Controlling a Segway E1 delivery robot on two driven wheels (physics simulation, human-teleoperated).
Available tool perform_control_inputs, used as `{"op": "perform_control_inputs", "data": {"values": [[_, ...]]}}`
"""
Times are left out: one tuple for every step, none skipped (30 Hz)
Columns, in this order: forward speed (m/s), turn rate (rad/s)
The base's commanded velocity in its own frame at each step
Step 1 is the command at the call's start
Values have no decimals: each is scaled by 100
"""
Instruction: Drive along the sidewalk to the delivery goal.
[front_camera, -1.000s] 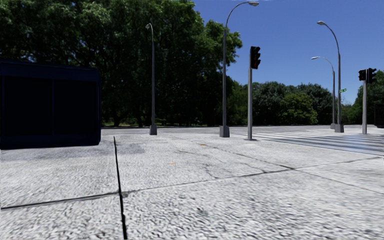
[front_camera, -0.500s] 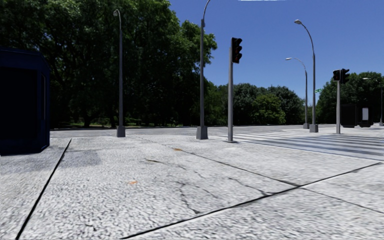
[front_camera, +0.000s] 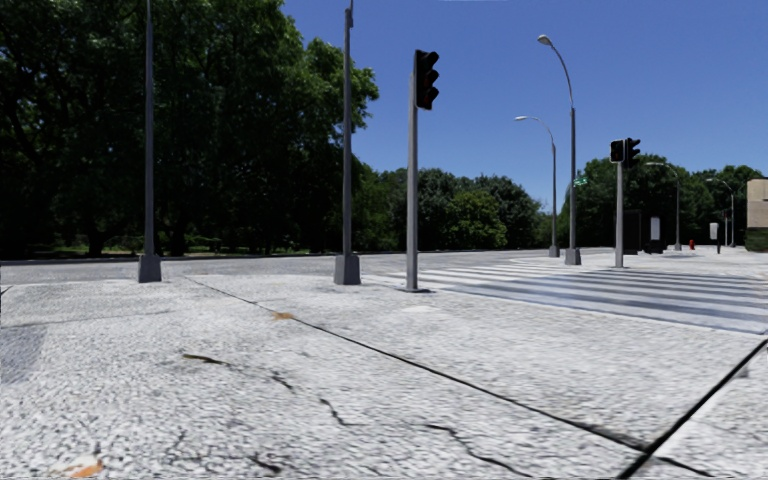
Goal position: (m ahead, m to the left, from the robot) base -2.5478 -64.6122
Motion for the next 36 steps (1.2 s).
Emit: {"op": "perform_control_inputs", "data": {"values": [[200,-47],[200,-47],[200,-47],[200,-47],[200,-47],[200,-47],[200,-47],[200,-47],[200,-47],[200,-47],[200,-47],[200,-47],[200,-47],[200,-47],[200,-47],[200,-47],[200,-47],[200,-47],[200,-47],[200,-47],[200,-47],[200,-47],[200,-47],[200,-47],[200,-47],[200,-47],[200,-47],[200,-47],[200,-47],[200,-47],[200,-47],[200,-47],[200,-47],[200,-47],[200,-47],[200,-47]]}}
